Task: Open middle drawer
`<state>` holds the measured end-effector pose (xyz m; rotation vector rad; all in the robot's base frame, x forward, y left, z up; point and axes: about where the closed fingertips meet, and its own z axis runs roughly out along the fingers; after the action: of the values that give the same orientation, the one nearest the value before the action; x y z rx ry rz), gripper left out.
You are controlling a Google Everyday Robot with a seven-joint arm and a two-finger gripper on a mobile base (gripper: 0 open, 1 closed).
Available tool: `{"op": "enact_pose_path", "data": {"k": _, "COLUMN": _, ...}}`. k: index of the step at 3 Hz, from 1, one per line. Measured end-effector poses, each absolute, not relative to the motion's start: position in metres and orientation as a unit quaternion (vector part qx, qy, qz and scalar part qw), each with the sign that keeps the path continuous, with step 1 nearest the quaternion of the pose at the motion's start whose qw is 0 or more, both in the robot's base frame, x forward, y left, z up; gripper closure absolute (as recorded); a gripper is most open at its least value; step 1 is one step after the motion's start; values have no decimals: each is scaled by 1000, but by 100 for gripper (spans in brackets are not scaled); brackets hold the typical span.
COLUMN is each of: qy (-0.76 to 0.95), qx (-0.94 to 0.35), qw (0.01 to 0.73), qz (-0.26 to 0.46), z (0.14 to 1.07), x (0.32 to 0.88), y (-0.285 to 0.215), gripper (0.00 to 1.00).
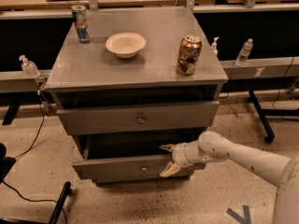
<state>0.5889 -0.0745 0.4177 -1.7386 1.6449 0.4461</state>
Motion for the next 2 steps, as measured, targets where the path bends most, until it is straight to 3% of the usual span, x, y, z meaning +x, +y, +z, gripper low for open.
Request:
{"op": "enact_pose_path", "data": {"k": 1, "qy": 622, "qx": -677, "qw": 337, "qz": 203, "z": 428, "x": 590, "y": -72, "gripper": 0}}
{"op": "enact_pose_path", "data": {"k": 2, "qy": 612, "qx": -694, "qw": 324, "qz": 195, "z": 443, "x": 584, "y": -66, "gripper": 2}}
